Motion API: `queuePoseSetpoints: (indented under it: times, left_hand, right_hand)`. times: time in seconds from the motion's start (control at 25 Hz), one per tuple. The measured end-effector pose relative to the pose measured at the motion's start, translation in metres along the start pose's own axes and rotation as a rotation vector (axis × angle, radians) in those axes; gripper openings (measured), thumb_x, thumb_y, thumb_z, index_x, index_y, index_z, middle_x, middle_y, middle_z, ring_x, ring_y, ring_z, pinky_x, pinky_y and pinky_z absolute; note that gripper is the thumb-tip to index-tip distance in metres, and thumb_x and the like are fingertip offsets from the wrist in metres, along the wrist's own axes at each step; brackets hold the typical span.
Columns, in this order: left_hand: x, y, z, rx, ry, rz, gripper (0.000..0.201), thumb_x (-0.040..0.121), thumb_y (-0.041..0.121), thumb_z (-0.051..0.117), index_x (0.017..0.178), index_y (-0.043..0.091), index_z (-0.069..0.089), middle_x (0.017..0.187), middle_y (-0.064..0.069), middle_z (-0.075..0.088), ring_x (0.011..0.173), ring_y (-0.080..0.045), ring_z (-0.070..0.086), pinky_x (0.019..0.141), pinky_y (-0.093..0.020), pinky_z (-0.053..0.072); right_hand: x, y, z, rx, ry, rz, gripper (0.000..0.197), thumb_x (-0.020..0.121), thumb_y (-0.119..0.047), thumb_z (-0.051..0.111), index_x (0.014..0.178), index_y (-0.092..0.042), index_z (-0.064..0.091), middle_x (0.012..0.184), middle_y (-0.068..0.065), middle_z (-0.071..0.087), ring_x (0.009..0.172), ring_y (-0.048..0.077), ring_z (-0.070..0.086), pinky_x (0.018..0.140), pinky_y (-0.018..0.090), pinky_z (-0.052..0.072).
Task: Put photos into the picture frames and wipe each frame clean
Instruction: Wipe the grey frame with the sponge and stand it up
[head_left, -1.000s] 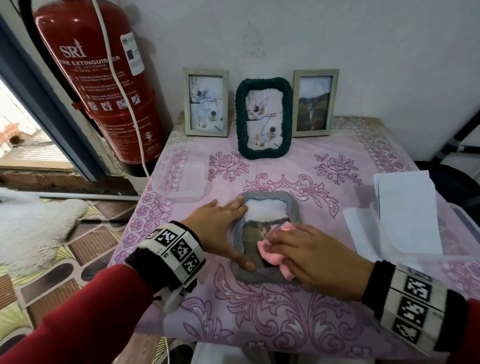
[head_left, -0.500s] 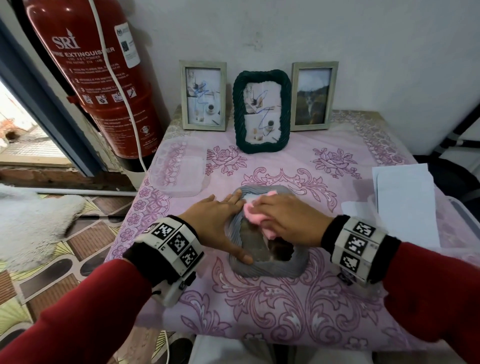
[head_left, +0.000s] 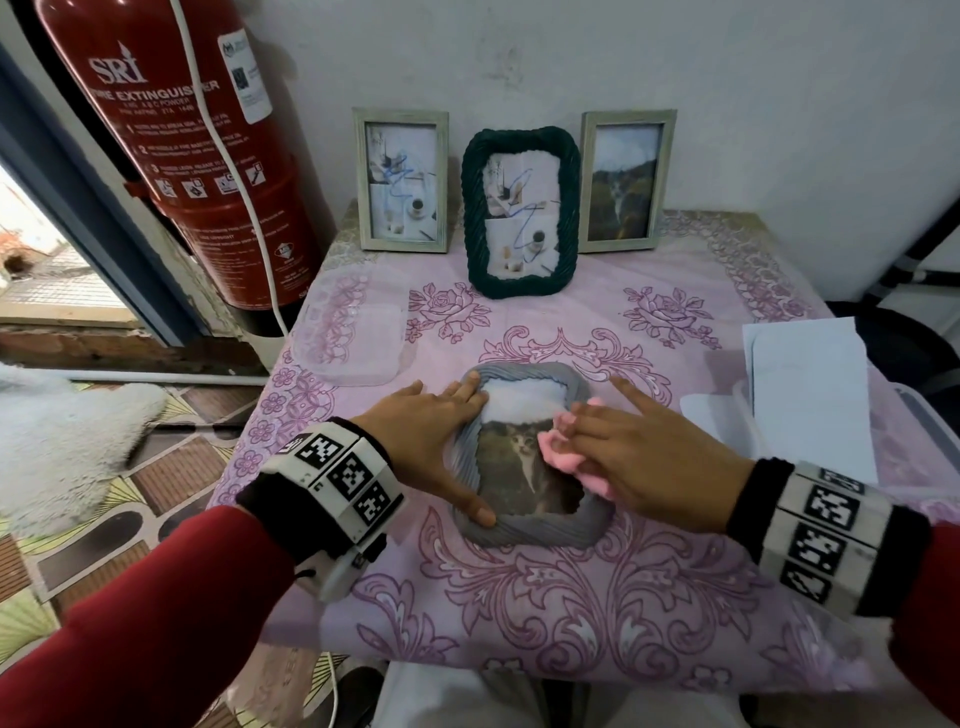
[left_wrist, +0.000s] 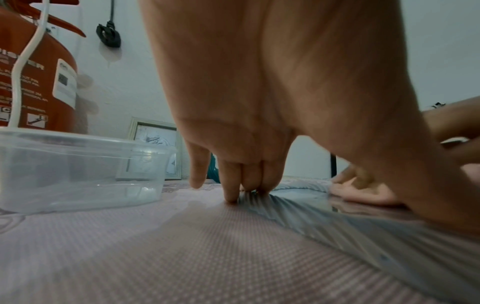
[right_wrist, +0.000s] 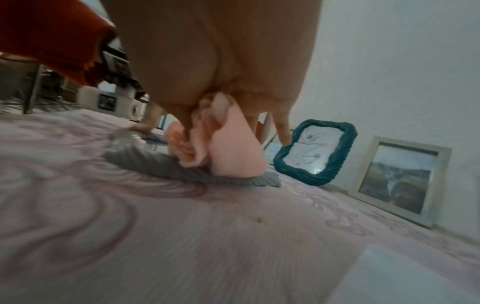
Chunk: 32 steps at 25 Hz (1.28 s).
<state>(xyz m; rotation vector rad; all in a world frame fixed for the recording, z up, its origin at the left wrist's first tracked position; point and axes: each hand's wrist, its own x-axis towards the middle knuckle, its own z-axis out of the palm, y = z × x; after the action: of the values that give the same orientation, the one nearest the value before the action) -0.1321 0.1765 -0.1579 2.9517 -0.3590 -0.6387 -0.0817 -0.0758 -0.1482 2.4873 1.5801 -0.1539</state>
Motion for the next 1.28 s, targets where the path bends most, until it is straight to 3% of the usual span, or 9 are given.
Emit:
queuePoseSetpoints:
  times: [0.16,0.28,0.36,0.56,0.68,0.76,0.92,1.08,1.28]
  left_hand:
    - [0.002,-0.001,-0.002,0.001,-0.021,0.002,0.134,0.048,0.084,0.061,0.15,0.023,-0.001,0.158,0.003,-0.012,0.144,-0.011,0.015,0.118,-0.037,0.004]
    - [0.003,0.0,-0.003,-0.011,-0.031,-0.01,0.134,0.047,0.084,0.061,0.15,0.024,-0.001,0.158,0.005,-0.011,0.144,-0.011,0.016,0.119,-0.038,0.004]
    - [0.002,0.0,-0.003,-0.013,-0.034,-0.011,0.132,0.049,0.083,0.062,0.15,0.025,-0.001,0.158,0.006,-0.011,0.144,-0.01,0.016,0.12,-0.039,0.005]
    - [0.002,0.002,-0.006,0.024,-0.037,-0.026,0.129,0.051,0.083,0.061,0.15,0.023,0.002,0.159,0.004,-0.007,0.143,-0.013,0.022,0.117,-0.042,0.003]
    - [0.0,0.003,-0.007,0.015,-0.039,-0.031,0.129,0.051,0.082,0.062,0.15,0.024,0.002,0.159,0.004,-0.004,0.142,-0.014,0.024,0.117,-0.042,0.006]
    - [-0.001,0.003,-0.007,0.014,-0.038,-0.03,0.128,0.052,0.082,0.062,0.149,0.024,0.002,0.159,0.005,-0.005,0.142,-0.014,0.023,0.117,-0.04,0.007]
    - [-0.001,0.003,-0.006,0.001,-0.026,-0.028,0.13,0.051,0.081,0.063,0.15,0.024,0.002,0.159,0.005,-0.007,0.142,-0.013,0.023,0.117,-0.038,0.01]
    - [0.0,0.004,-0.007,-0.001,-0.028,-0.031,0.13,0.051,0.081,0.064,0.15,0.024,0.003,0.159,0.004,-0.005,0.142,-0.014,0.023,0.118,-0.039,0.01]
    - [-0.001,0.004,-0.007,0.005,-0.035,-0.039,0.129,0.052,0.081,0.063,0.15,0.024,0.001,0.158,0.007,-0.008,0.143,-0.01,0.019,0.119,-0.039,0.006]
  right_hand:
    - [0.039,0.009,0.001,-0.034,0.012,0.077,0.043,0.098,-0.033,0.031,0.14,-0.022,0.033,0.143,-0.002,0.039,0.135,0.017,0.03,0.112,0.038,0.015]
    - [0.057,-0.002,0.0,0.213,0.024,0.08,0.042,0.1,-0.031,0.032,0.141,-0.023,0.036,0.148,-0.001,0.035,0.137,0.015,0.026,0.112,0.032,0.012]
    - [0.054,-0.019,0.001,0.315,0.032,0.004,0.043,0.1,-0.029,0.035,0.142,-0.023,0.036,0.149,-0.003,0.034,0.139,0.013,0.025,0.115,0.031,0.01]
    - [0.005,-0.038,0.003,0.312,0.069,-0.168,0.04,0.094,-0.03,0.04,0.131,-0.024,0.052,0.133,-0.008,0.053,0.131,0.01,0.04,0.117,0.035,0.02]
    - [-0.015,-0.023,0.001,0.136,0.057,-0.125,0.038,0.092,-0.033,0.044,0.127,-0.025,0.055,0.128,-0.008,0.056,0.126,0.011,0.048,0.114,0.044,0.019]
    - [-0.014,-0.014,-0.003,0.072,-0.004,-0.059,0.039,0.092,-0.033,0.039,0.128,-0.024,0.051,0.135,-0.006,0.051,0.13,0.013,0.044,0.115,0.047,0.012]
    - [0.015,-0.001,-0.004,-0.027,-0.055,0.048,0.048,0.092,-0.031,0.017,0.134,-0.022,0.038,0.136,-0.004,0.044,0.131,0.016,0.037,0.116,0.044,0.008]
    - [0.049,0.006,-0.008,0.025,-0.015,0.089,0.036,0.098,-0.028,0.033,0.131,-0.019,0.042,0.134,0.0,0.046,0.129,0.017,0.034,0.11,0.031,0.017]
    - [0.042,-0.034,-0.009,0.336,0.029,-0.081,0.04,0.099,-0.027,0.036,0.136,-0.014,0.044,0.14,0.001,0.046,0.131,0.018,0.035,0.115,0.028,0.013]
